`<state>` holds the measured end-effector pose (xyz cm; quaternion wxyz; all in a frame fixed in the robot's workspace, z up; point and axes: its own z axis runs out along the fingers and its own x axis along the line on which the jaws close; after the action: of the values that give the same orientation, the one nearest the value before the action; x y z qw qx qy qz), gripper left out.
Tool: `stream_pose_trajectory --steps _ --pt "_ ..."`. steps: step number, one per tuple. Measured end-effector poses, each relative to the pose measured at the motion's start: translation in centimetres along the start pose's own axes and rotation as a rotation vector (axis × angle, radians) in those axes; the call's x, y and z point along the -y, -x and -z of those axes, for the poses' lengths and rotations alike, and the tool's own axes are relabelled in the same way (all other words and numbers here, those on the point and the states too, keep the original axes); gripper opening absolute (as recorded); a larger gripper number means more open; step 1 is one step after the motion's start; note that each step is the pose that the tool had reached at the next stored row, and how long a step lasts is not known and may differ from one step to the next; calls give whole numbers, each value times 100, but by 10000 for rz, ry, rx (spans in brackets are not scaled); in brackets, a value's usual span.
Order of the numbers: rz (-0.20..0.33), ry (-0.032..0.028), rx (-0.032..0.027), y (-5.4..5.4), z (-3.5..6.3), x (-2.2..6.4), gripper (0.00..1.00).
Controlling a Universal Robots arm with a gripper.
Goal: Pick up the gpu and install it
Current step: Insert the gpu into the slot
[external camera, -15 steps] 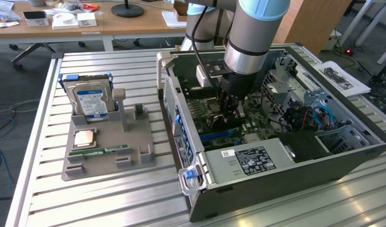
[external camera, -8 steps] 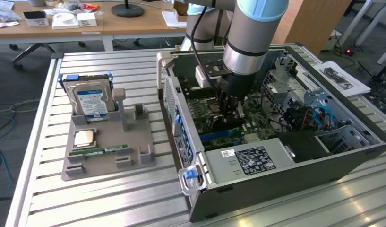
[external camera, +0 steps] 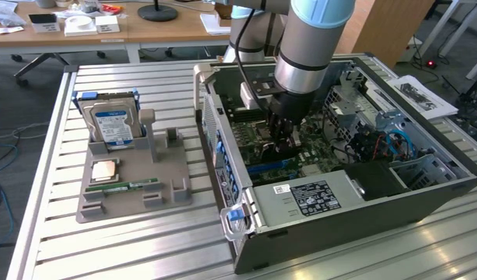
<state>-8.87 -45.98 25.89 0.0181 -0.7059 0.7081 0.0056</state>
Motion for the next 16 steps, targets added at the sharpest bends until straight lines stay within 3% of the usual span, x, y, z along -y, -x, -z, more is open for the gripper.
stream_pose_trajectory --steps 16 --pt "0 0 1 -1 -27 -1 27"
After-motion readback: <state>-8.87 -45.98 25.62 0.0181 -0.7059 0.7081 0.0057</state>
